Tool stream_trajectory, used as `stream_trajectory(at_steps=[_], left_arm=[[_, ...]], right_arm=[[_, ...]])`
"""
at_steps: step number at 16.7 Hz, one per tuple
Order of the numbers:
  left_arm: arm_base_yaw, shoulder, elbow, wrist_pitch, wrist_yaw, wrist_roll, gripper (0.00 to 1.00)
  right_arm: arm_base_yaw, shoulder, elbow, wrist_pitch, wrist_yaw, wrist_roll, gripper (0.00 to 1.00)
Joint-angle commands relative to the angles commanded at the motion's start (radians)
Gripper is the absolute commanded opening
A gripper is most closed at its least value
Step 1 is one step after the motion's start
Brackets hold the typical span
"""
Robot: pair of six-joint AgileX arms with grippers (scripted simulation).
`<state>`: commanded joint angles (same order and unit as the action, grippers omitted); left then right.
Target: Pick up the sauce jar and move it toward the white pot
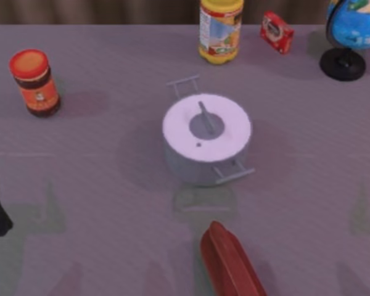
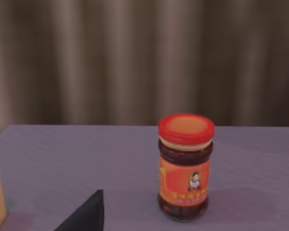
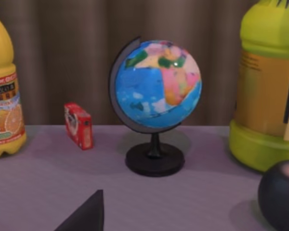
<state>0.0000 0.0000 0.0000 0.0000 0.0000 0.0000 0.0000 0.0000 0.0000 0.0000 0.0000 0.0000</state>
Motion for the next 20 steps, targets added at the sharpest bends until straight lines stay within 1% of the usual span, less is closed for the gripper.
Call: stream_trajectory(at_steps=[5, 9, 14, 20], left_arm=[[0.001, 0.052, 0.036, -0.035, 0.0, 0.008, 1.0], [0.002, 0.237, 0.203, -0.152, 0.006, 0.037, 1.0], [-0.001, 0.588, 0.575, -0.368, 0.021, 0.097, 1.0], [-0.007, 1.125, 1.173, -0.701, 0.041, 0.19, 1.0]], right_arm=[[0.0, 0.0, 0.0, 0.0, 0.0, 0.0, 1.0], [0.0, 0.0, 0.0, 0.0, 0.0, 0.0, 1.0], [0.0, 0.0, 0.0, 0.0, 0.0, 0.0, 1.0], [0.0, 0.0, 0.0, 0.0, 0.0, 0.0, 1.0]])
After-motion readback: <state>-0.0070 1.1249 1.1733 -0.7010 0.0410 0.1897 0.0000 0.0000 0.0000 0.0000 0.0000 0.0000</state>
